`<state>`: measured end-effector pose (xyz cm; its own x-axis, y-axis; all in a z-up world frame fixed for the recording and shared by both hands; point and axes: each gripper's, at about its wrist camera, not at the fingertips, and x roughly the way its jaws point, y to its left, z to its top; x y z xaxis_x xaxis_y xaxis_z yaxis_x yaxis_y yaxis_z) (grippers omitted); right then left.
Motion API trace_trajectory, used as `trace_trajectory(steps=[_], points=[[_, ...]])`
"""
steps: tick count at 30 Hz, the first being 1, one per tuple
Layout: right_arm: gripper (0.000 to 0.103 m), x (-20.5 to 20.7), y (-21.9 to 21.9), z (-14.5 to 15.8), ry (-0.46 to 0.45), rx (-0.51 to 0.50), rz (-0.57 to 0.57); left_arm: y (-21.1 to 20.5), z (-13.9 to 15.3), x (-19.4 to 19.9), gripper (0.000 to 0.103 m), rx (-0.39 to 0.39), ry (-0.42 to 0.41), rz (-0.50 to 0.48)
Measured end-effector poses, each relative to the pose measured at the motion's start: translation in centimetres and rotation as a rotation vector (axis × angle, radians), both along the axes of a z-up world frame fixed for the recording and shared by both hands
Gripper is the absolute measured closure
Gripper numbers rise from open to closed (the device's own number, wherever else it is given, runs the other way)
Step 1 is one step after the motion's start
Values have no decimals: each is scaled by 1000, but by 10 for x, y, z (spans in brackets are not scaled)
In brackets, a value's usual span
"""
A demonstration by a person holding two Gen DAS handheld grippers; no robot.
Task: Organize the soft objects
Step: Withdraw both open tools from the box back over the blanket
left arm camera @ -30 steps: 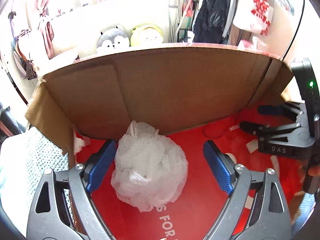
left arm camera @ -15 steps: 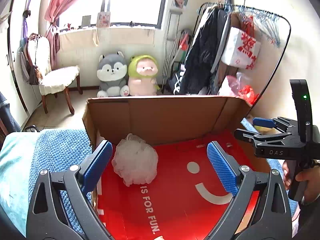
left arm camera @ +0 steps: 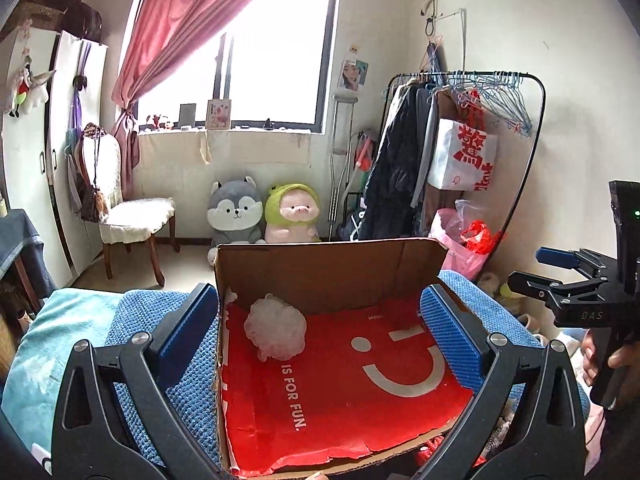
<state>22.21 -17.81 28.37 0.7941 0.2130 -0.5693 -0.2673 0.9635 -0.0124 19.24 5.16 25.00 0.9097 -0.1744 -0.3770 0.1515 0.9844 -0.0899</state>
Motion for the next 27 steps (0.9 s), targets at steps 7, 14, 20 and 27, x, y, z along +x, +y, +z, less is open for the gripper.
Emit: trace_trajectory(steps=[7, 14, 20, 27], points=[[0, -72, -12, 11, -122, 27, -21, -10, -3, -66, 0, 26, -117, 28], [0, -131, -15, -1, -209, 33, -47, -25, -27, -125, 0, 46, -180, 64], [0, -172, -10, -24, -249, 45, -55, -35, -52, -159, 0, 51, -197, 93], [0, -211, -2, -65, -297, 18, -81, -47, -81, -192, 0, 76, -224, 125]])
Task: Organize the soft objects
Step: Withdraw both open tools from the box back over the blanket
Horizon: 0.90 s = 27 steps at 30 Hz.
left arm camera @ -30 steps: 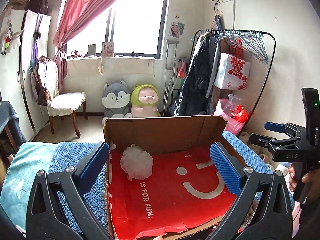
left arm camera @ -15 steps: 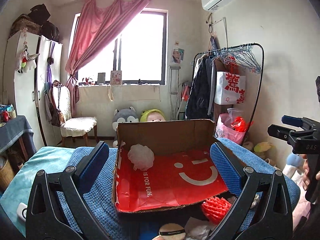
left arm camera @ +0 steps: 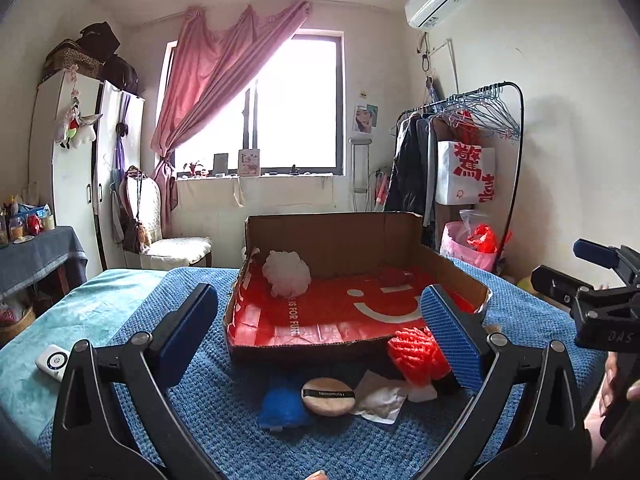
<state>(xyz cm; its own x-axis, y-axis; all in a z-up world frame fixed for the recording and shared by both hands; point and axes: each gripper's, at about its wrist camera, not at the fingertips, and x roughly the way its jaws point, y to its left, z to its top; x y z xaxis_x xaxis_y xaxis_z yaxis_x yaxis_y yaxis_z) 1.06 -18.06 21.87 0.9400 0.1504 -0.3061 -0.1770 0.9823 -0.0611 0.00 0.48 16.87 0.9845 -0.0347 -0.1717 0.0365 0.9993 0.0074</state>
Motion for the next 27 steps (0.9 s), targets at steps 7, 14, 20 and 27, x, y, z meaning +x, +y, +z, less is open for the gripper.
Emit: trace_trajectory(steps=[7, 14, 20, 27], points=[[0, -10, -2, -51, 98, 29, -22, -6, -37, -6, 0, -13, 64, 3], [0, -14, -7, -81, 155, 42, -54, -6, -68, -1, 0, -36, 144, 2], [0, -10, -11, -94, 208, 59, -63, -8, -83, 2, 0, -28, 189, 2], [0, -6, -11, -104, 253, 66, -58, -7, -94, 10, 0, -28, 242, 8]])
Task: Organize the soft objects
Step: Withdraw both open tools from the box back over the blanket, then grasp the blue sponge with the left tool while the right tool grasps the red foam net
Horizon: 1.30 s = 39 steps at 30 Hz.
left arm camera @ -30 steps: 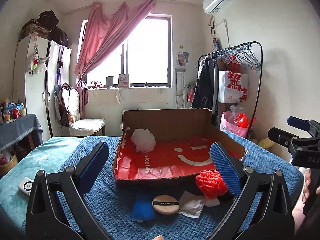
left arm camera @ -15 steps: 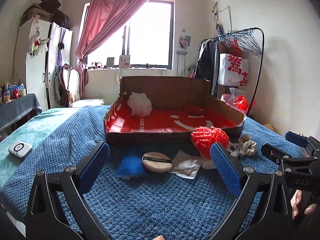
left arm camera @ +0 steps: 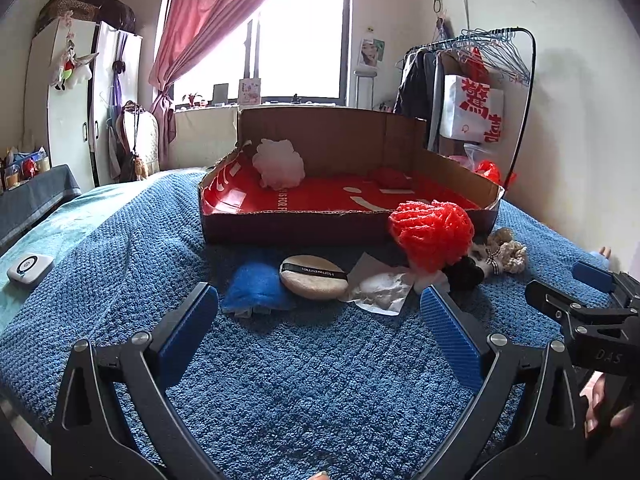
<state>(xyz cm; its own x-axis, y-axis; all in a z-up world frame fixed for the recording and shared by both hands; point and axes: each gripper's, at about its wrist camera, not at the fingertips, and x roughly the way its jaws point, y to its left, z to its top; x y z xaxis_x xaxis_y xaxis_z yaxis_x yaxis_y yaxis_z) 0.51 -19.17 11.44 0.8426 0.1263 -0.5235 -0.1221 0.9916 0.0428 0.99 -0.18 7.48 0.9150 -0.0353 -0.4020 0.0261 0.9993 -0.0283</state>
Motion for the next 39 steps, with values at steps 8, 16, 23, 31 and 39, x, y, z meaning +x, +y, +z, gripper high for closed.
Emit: trace_trajectory(steps=[8, 16, 23, 31, 39], points=[[0, 9, 1, 1, 30, 22, 14, 5, 0, 13, 0, 18, 55, 0], [0, 27, 11, 13, 32, 54, 46, 25, 10, 34, 0, 40, 117, 3], [0, 51, 28, 23, 46, 92, 90, 50, 9, 57, 0, 29, 225, -36], [0, 81, 47, 24, 99, 73, 114, 57, -2, 81, 0, 102, 358, -112], [0, 100, 60, 21, 154, 32, 119, 67, -5, 97, 0, 204, 387, -66]])
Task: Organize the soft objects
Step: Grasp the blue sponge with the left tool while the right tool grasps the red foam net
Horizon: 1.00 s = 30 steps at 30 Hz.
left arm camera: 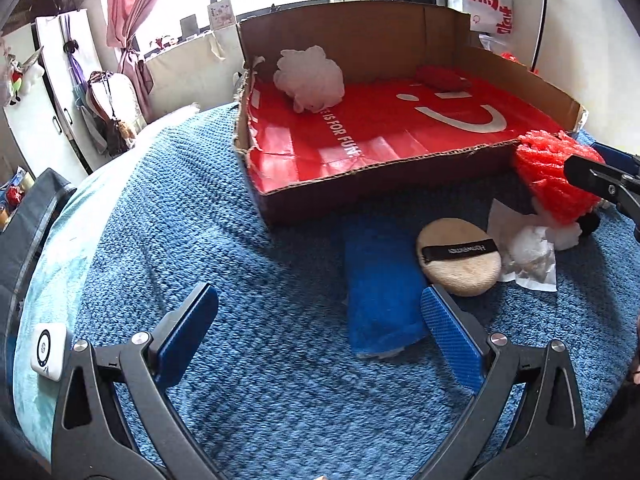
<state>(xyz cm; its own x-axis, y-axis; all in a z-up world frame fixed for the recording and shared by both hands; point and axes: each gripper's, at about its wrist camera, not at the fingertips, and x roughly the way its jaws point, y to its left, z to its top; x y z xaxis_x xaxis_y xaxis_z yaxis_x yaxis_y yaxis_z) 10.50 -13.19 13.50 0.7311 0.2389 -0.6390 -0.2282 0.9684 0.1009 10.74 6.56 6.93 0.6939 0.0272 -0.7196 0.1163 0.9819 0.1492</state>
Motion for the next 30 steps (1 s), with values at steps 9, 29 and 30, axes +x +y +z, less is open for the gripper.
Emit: trace_trajectory(steps=[9, 29, 30], points=[[0, 9, 9, -5, 21, 1, 40, -1, 1, 5, 0, -33, 31, -68], [55, 2, 13, 10, -39, 32, 133, -24, 9, 7, 79, -166, 42, -179], [55, 0, 11, 15, -49, 35, 136, -24, 14, 4, 79, -179, 33, -188]])
